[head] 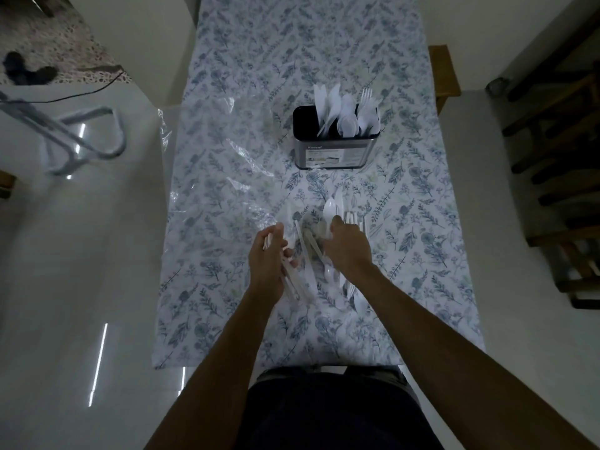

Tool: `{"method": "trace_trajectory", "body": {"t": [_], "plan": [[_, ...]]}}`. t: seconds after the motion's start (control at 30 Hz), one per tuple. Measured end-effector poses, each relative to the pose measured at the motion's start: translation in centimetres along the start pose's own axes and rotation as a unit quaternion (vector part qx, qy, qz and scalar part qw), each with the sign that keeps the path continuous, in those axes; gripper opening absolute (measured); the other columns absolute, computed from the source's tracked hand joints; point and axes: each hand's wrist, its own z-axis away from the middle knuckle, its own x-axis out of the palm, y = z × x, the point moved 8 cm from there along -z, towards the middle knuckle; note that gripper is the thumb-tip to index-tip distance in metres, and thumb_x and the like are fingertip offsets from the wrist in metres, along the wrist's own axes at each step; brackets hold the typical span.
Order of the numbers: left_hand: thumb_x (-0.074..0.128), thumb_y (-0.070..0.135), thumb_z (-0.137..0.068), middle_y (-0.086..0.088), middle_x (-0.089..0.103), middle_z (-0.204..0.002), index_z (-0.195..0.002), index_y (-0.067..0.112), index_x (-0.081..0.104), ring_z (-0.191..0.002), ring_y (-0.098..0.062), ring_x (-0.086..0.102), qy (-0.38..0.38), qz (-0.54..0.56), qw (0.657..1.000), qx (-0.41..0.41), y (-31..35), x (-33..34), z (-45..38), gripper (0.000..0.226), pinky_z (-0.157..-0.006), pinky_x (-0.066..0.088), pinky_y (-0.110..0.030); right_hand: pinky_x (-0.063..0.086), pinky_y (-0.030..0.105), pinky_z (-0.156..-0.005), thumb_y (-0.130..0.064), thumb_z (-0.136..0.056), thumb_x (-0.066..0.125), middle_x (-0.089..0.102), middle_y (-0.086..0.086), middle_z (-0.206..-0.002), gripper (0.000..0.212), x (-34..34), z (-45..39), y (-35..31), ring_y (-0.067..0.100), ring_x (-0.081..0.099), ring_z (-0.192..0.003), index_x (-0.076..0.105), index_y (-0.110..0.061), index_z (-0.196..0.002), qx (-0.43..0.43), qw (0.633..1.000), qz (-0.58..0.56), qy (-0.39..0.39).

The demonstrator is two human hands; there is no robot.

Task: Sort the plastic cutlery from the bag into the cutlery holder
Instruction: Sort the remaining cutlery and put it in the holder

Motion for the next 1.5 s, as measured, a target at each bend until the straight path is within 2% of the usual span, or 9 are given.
{"method": "trace_trajectory", "body": {"t": [0.17,0.47,0.6,0.73,0.83,0.97,1.13,1.27,1.5], "plan": [[0.067,0.039,-0.098,-0.003,0.057,-0.082,-0.112,0.009,0.06,-0.061,-0.013,0.057,-0.014,0.011,1.0,-0.01,0.0,0.5,0.0,0.034,-0.05,0.05,-0.027,0.057,0.037,-0.073,-0.006,-0.09,0.062,0.069,0.018,-0.101,0.035,0.3,0.0,0.0,0.035,0.07,-0.093,0.054,-0.008,-0.124,0.029,0.999,-0.016,0.028],[0.073,0.04,-0.094,-0.01,0.063,-0.077,-0.105,0.004,0.06,-0.068,-0.027,0.069,-0.031,0.015,0.999,-0.001,-0.8,3.3,0.0,0.04,-0.06,0.055,-0.034,0.043,0.01,-0.056,-0.022,-0.085,0.079,0.078,-0.003,-0.088,0.013,-4.0,3.4,2.0,0.005,0.066,-0.067,0.072,-0.021,-0.097,0.054,0.973,-0.198,0.108],[0.072,0.046,-0.092,-0.015,0.076,-0.093,-0.104,0.007,0.067,-0.086,-0.031,0.076,-0.012,-0.037,0.999,0.026,-0.4,3.6,-0.4,0.041,-0.078,0.063,-0.046,0.053,0.007,-0.069,-0.016,-0.082,0.082,0.078,-0.007,-0.089,0.016,-4.2,5.7,-0.3,-0.005,0.071,-0.075,0.078,-0.019,-0.097,-0.056,0.959,-0.274,0.046],[0.064,0.048,-0.099,-0.01,0.067,-0.082,-0.103,0.006,0.058,-0.068,-0.024,0.067,-0.097,0.017,0.995,-0.002,-0.2,4.9,-0.3,0.043,-0.062,0.056,-0.036,0.055,0.013,-0.076,-0.014,-0.08,0.084,0.079,-0.004,-0.09,0.019,-3.1,6.8,-1.7,-0.003,0.072,-0.079,0.081,-0.017,-0.098,-0.094,0.958,-0.271,-0.013],[0.064,0.037,-0.1,-0.01,0.07,-0.088,-0.114,0.003,0.063,-0.073,-0.021,0.068,-0.039,-0.03,0.998,0.03,0.3,2.9,-0.1,0.037,-0.06,0.057,-0.031,0.057,0.018,-0.069,-0.027,-0.088,0.078,0.078,-0.008,-0.082,0.009,-2.7,5.7,-2.0,0.001,0.071,-0.068,0.082,-0.021,-0.095,-0.095,0.951,-0.288,-0.055],[0.07,0.021,-0.098,-0.002,0.066,-0.088,-0.116,0.016,0.064,-0.06,-0.012,0.059,-0.011,-0.018,0.999,0.038,0.1,0.3,-0.5,0.02,-0.052,0.052,-0.027,0.06,0.037,-0.074,-0.038,-0.092,0.071,0.073,0.004,-0.081,0.024,-2.5,1.4,0.5,0.021,0.07,-0.075,0.067,-0.015,-0.091,-0.008,0.98,-0.191,0.053],[0.074,0.029,-0.094,0.004,0.06,-0.069,-0.091,0.017,0.062,-0.058,-0.011,0.057,-0.029,-0.029,0.999,0.0,-0.5,-0.4,-0.9,0.018,-0.049,0.049,-0.027,0.055,0.036,-0.072,-0.036,-0.097,0.063,0.068,0.019,-0.096,0.033,1.0,-1.4,0.0,0.035,0.068,-0.089,0.058,-0.008,-0.113,0.004,1.0,-0.005,0.012],[0.073,0.045,-0.092,-0.003,0.058,-0.074,-0.099,0.012,0.064,-0.055,-0.015,0.058,-0.028,-0.053,0.998,0.002,-0.6,-0.2,-1.0,0.035,-0.054,0.048,-0.03,0.053,0.029,-0.07,-0.009,-0.085,0.066,0.069,0.012,-0.096,0.022,0.3,-0.9,0.7,0.027,0.065,-0.084,0.063,-0.011,-0.107,0.039,0.998,-0.055,0.02],[0.067,0.049,-0.095,-0.004,0.074,-0.084,-0.104,0.01,0.069,-0.081,-0.024,0.075,-0.014,-0.036,0.999,0.008,-0.6,2.0,-0.9,0.039,-0.08,0.063,-0.044,0.053,0.006,-0.068,-0.01,-0.08,0.081,0.076,-0.009,-0.088,0.024,-2.6,5.0,-0.5,-0.008,0.07,-0.073,0.079,-0.021,-0.101,-0.034,0.96,-0.275,-0.031]]}}
